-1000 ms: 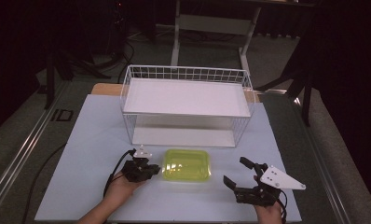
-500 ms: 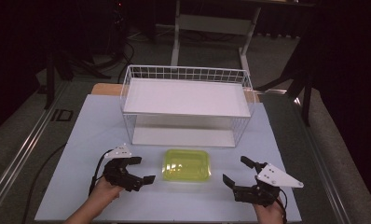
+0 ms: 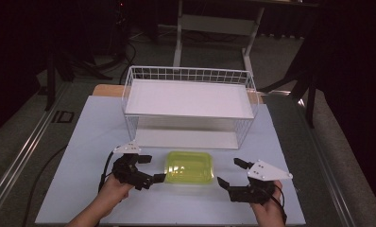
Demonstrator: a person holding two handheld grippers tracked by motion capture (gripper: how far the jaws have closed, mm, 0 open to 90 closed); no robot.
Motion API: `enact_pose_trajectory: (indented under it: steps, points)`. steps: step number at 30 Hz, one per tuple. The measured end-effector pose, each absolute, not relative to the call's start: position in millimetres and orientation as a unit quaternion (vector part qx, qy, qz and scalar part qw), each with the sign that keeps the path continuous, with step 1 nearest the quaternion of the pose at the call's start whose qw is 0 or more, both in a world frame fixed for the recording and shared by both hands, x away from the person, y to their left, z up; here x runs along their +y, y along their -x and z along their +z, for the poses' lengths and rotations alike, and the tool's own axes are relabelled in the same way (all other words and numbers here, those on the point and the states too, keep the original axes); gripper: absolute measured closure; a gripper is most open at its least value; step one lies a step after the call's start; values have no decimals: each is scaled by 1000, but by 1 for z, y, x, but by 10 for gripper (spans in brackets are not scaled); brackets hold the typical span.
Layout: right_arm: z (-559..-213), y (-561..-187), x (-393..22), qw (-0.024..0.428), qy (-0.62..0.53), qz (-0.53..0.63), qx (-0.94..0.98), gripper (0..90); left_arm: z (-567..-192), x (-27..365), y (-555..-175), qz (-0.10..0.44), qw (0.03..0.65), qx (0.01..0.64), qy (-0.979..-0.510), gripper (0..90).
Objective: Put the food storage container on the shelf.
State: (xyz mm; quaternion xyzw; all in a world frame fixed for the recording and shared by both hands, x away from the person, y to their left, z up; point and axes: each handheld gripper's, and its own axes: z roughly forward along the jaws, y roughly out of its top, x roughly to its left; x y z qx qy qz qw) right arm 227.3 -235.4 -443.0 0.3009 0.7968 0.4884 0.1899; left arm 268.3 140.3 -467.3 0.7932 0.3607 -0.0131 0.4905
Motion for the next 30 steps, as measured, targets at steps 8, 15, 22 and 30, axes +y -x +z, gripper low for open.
enact_pose_trajectory:
  steps: [8,15,22,30]
  points:
    - [-448,-258,-230,126,-376,470,789,116,-473,123,-285,-25,477,386,-789,51]
    - [-467,-282,-222,25,-456,448,769,159,-484,119,-297,-48,471,418,-775,138]
    - [-488,-304,-221,-52,-513,421,746,259,-499,116,-310,-66,428,471,-769,220]
    - [-504,-312,-221,-83,-540,404,734,387,-514,114,-316,-102,398,510,-756,408]
